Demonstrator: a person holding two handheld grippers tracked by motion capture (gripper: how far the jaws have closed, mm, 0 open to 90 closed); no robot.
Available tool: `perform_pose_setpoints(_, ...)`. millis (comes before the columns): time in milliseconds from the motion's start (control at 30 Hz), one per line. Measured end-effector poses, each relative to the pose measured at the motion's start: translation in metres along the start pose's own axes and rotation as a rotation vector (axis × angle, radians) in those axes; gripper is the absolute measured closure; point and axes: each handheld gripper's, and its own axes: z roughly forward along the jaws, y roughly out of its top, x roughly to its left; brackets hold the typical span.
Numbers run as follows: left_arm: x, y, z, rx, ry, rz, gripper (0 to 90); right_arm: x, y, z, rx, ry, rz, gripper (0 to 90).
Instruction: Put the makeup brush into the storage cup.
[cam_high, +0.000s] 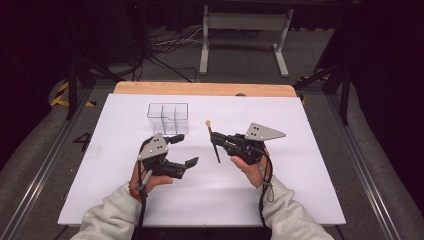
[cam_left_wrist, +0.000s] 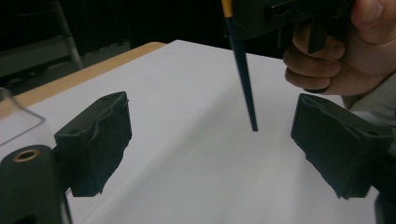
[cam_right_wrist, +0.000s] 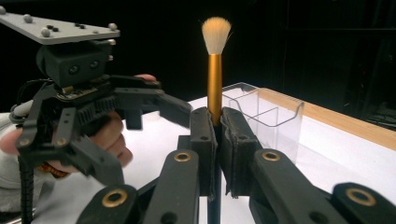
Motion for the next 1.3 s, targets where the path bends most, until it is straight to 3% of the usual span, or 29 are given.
perform_pose_setpoints(133,-0.007,-0.001,0.012,0.003,-0.026,-0.001,20.0,0.006,-0.001,0.004,-0.012,0.021,-0.005,84.3)
perform_pose_setpoints(167,-0.010,-0.002,0.018,-0.003,-0.049,-0.008,24.2,0.006,-0.002,0.005,-0.018,0.034,0.001,84.3)
perform_pose_setpoints(233,-0.012,-0.002,0.020,-0.004,-0.047,-0.009,25.5,0.008,-0.003,0.006,-0.023,0.039,0.002,84.3)
perform_pose_setpoints(300,-0.013,-0.003,0.021,-0.017,-0.061,-0.023,33.2,0.010,-0.005,0.007,-0.034,0.047,0.005,84.3)
perform_pose_setpoints(367,-0.012,-0.003,0.022,-0.018,-0.043,-0.027,38.3,0.013,-0.008,0.010,-0.035,0.049,-0.004,84.3)
perform_pose_setpoints(433,-0.010,-0.005,0.021,-0.038,-0.049,-0.055,45.7,0.016,-0.011,0.013,-0.027,0.052,-0.011,84.3)
perform_pose_setpoints(600,-0.008,-0.006,0.019,-0.045,-0.041,-0.058,62.5,0.019,-0.016,0.018,-0.035,0.054,-0.002,84.3)
perform_pose_setpoints(633,-0.008,-0.006,0.019,-0.042,-0.033,-0.054,62.5,0.019,-0.016,0.018,-0.035,0.054,-0.002,84.3)
perform_pose_setpoints(667,-0.008,-0.006,0.018,-0.038,-0.006,-0.048,68.1,0.021,-0.018,0.020,-0.034,0.058,-0.009,84.3)
perform_pose_setpoints(800,-0.008,-0.007,0.018,-0.031,-0.003,-0.037,78.4,0.021,-0.021,0.022,-0.039,0.047,-0.007,84.2)
perform_pose_setpoints(967,-0.007,-0.008,0.018,-0.019,0.022,-0.039,82.3,0.021,-0.023,0.021,-0.035,0.039,-0.003,83.2)
perform_pose_setpoints(1100,-0.006,-0.009,0.018,-0.012,0.026,-0.036,82.4,0.021,-0.021,0.020,-0.036,0.025,0.000,76.9)
perform_pose_setpoints(1200,-0.005,-0.009,0.018,-0.001,0.023,-0.046,82.4,0.024,-0.019,0.017,-0.027,0.011,-0.026,75.0)
perform_pose_setpoints(1300,-0.003,-0.009,0.018,0.012,0.034,-0.031,82.4,0.026,-0.015,0.013,-0.030,-0.007,-0.045,71.1)
